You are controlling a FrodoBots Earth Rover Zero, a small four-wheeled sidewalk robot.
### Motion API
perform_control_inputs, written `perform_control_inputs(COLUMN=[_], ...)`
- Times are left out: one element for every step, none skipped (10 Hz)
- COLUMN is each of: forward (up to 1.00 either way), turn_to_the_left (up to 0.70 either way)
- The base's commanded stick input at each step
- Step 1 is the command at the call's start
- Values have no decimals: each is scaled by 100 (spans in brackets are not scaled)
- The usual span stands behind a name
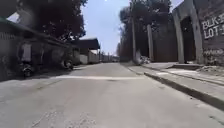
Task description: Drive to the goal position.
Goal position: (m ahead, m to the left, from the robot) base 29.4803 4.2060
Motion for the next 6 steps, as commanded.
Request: perform_control_inputs(forward=[100,100,100,100,100,100], turn_to_the_left=[-40,-40,-40,-40,0,0])
